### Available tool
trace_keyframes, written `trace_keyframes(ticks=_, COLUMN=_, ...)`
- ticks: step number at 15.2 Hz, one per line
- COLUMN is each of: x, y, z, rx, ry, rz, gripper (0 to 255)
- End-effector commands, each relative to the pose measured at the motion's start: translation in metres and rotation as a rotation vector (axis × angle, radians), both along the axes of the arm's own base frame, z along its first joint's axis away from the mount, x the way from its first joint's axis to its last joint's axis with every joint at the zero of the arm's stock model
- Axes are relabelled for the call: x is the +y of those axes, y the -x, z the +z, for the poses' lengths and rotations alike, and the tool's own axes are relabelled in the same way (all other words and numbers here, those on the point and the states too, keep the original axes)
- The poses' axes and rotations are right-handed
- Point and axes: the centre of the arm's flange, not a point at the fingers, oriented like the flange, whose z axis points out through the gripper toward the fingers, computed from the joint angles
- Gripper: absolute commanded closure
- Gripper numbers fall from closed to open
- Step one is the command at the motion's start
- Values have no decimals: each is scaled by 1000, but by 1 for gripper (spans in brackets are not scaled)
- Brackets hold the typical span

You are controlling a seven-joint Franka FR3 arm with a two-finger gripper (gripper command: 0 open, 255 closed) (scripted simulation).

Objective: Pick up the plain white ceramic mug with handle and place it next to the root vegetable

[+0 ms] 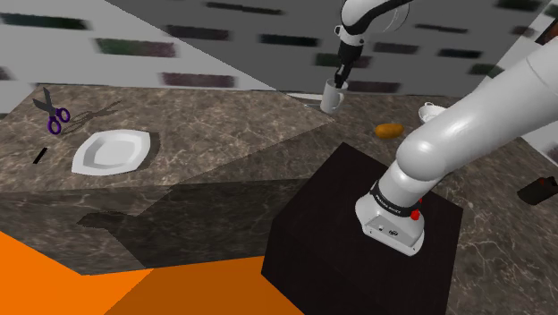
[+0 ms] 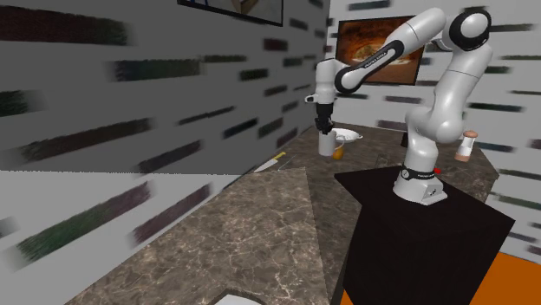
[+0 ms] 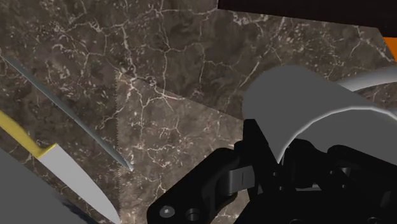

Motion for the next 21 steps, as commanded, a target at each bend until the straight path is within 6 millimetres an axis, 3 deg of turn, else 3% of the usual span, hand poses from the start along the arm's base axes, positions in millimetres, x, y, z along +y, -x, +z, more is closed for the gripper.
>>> trace_keyframes(ticks=1, x=-10, y=26, z=3, rx=0, ry=0, rz=2, gripper=255)
trace_keyframes(ticks=21, x=-122, y=265, z=3, rx=0, ry=0, rz=2, gripper=255)
